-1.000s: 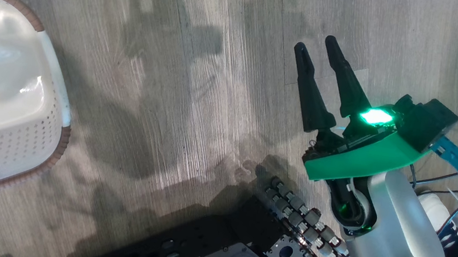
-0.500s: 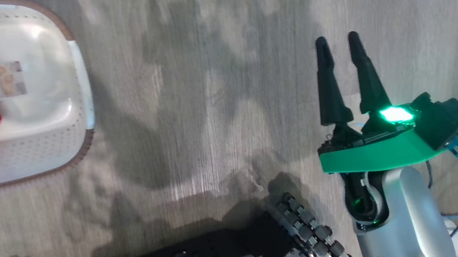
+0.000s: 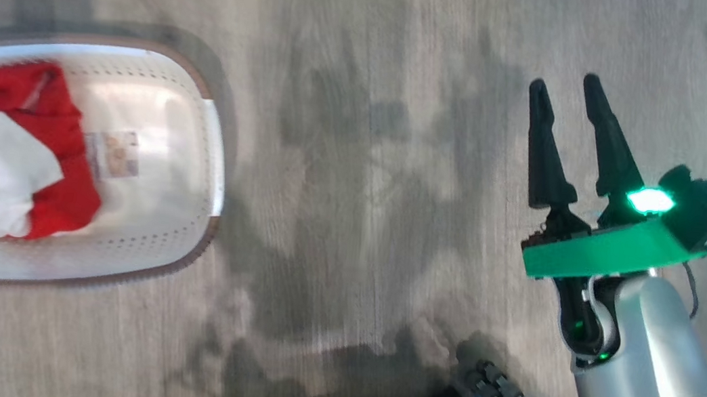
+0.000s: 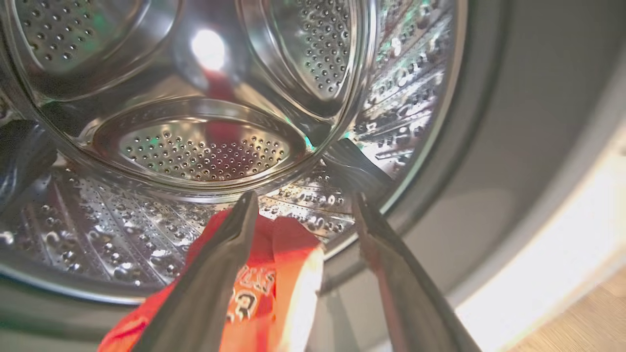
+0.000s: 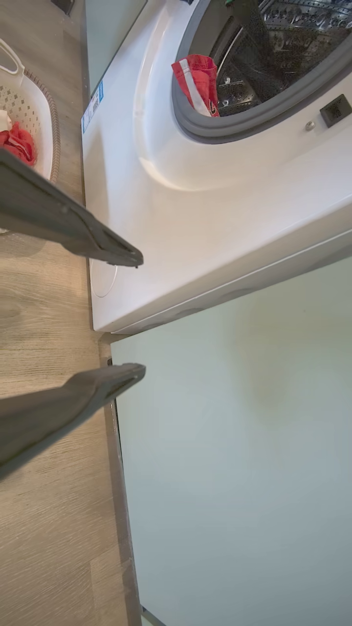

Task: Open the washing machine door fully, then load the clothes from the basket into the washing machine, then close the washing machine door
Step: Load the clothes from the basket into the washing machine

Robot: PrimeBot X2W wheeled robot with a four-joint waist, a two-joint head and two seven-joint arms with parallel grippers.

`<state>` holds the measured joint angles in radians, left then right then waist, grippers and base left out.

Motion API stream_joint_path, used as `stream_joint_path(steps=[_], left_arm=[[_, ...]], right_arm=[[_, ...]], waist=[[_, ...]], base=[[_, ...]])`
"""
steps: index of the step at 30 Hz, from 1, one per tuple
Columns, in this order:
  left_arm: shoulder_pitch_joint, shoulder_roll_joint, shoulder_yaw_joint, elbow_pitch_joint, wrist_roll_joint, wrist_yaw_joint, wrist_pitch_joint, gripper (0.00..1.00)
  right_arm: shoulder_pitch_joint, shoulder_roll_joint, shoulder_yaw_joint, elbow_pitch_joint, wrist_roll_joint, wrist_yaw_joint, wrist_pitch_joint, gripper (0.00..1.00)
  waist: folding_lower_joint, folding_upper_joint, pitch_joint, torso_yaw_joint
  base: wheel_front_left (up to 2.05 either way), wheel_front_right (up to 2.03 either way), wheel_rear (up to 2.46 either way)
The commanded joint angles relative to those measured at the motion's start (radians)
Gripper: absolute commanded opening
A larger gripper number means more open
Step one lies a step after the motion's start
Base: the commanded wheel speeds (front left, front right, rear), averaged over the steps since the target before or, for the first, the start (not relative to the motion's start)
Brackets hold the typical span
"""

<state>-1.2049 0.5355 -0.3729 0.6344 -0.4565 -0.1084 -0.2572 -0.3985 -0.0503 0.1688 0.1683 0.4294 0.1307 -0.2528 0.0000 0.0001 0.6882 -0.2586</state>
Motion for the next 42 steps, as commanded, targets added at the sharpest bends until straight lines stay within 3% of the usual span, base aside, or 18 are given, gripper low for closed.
stream_joint_path(steps=[1,8,11,16,19,24,36,42], left_arm=[[0.062,0.039,0.058,-0.084,0.009,0.017,-0.004,1.0],[0.44,-0.032,0.211,-0.401,0.063,0.105,-0.004,1.0],[0.544,-0.075,0.248,-0.468,0.07,0.109,-0.004,1.0],[0.73,-0.197,0.368,-0.599,0.122,0.13,-0.004,1.0],[0.802,-0.29,0.439,-0.65,0.18,0.111,-0.004,1.0],[0.826,-0.358,0.497,-0.641,0.248,0.071,-0.004,1.0],[0.803,-0.416,0.568,-0.62,0.325,0.001,-0.005,1.0],[0.777,-0.361,0.525,-0.523,0.385,-0.013,-0.004,1.0]], right_arm=[[0.039,0.0,0.008,-0.026,-0.013,0.0,-0.009,1.0],[0.063,0.0,-0.019,-0.04,-0.05,0.0,-0.009,1.0],[0.066,0.0,-0.022,-0.042,-0.054,0.0,-0.009,1.0],[0.073,0.0,-0.026,-0.048,-0.057,0.0,-0.009,1.0],[0.077,0.0,-0.027,-0.048,-0.06,0.0,-0.009,1.0],[0.075,0.0,-0.023,-0.039,-0.064,0.0,-0.009,1.0],[0.068,0.0,-0.015,-0.04,-0.053,0.0,-0.009,1.0],[0.056,0.0,0.003,-0.047,-0.035,0.0,-0.009,1.0]], waist=[[0.0,-0.0001,-0.044,0.037],[0.0,-0.0001,-0.077,0.063],[0.0,-0.0001,-0.082,0.065],[0.0,-0.0001,-0.086,0.072],[0.0,-0.0001,-0.086,0.082],[0.0,-0.0001,-0.089,0.084],[0.0,-0.0001,-0.082,0.074],[0.0,-0.0001,-0.046,0.056]], base=[[0.0,0.0,0.0],[0.0,0.0,0.0],[0.0,0.0,0.0],[0.0,0.0,0.0],[0.0,0.0,0.0],[0.0,0.0,0.0],[0.0,0.0,0.0],[0.0,0.0,0.0]])
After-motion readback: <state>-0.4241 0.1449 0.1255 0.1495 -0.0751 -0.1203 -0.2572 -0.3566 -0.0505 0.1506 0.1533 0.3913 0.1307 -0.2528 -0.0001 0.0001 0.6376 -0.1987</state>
